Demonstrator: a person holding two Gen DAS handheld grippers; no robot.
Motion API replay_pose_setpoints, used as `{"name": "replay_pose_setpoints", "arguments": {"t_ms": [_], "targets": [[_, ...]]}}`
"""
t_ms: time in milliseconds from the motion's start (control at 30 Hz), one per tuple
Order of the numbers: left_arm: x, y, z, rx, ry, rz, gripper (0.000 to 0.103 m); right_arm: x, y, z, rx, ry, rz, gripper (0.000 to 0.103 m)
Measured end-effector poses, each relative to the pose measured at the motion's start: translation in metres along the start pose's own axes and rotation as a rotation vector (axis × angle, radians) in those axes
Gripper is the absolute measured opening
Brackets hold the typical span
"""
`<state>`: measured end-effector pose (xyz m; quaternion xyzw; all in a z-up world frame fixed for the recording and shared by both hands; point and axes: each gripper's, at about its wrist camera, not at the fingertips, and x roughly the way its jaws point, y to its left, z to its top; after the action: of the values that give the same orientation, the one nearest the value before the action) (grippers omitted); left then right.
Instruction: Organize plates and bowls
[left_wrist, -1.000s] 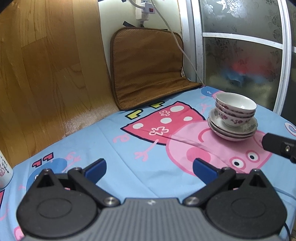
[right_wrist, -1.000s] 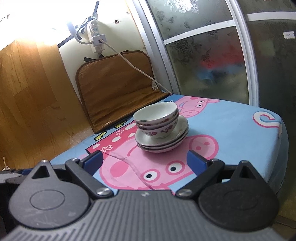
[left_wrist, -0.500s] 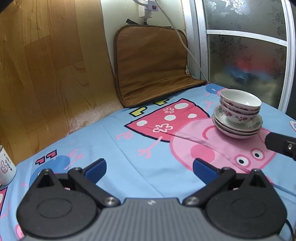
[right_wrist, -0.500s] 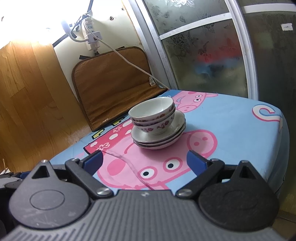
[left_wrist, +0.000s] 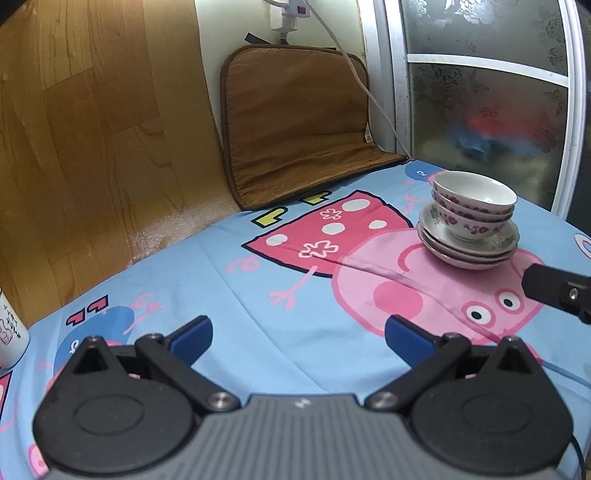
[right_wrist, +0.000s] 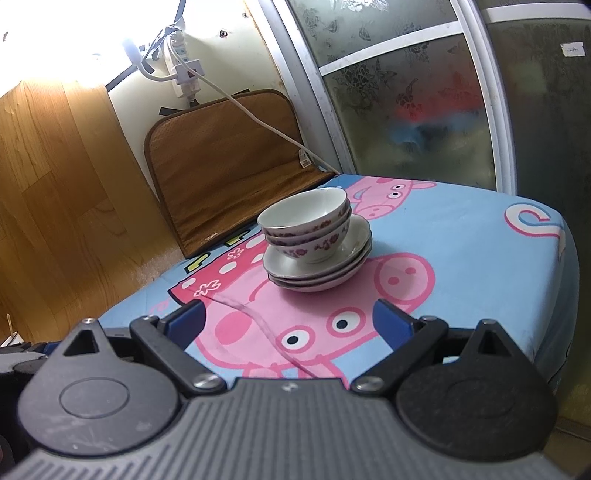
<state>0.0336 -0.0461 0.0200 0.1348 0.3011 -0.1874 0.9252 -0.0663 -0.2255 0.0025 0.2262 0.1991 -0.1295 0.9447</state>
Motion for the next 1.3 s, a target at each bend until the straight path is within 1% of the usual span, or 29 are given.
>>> {"name": "replay_pose_setpoints", "arguments": {"t_ms": [233,400,467,767,933,1300], "targets": [[0.002,0.001,-0.001,-0.003,0.008,0.012,0.103,0.000,0.000,-0.002,-0.001,0.007,0.000,0.099],[0.013,0.001,-0.003,-0.007,0.081,-0.010,0.103,0.003,0.000,-0.004,0.000,0.018,0.001,0.099],[0.016,0.002,-0.005,-0.014,0.092,-0.014,0.103,0.004,-0.001,-0.004,-0.002,0.020,0.003,0.099],[0.013,-0.003,-0.007,0.018,0.067,-0.013,0.103,0.007,-0.004,-0.003,-0.007,0.023,0.005,0.099],[0.014,-0.011,-0.009,0.062,0.077,0.021,0.103,0.006,-0.007,-0.002,-0.001,0.019,0.000,0.099],[0.017,-0.013,-0.013,0.071,0.100,0.000,0.103,0.007,-0.008,-0.003,0.001,0.024,0.002,0.099]]}}
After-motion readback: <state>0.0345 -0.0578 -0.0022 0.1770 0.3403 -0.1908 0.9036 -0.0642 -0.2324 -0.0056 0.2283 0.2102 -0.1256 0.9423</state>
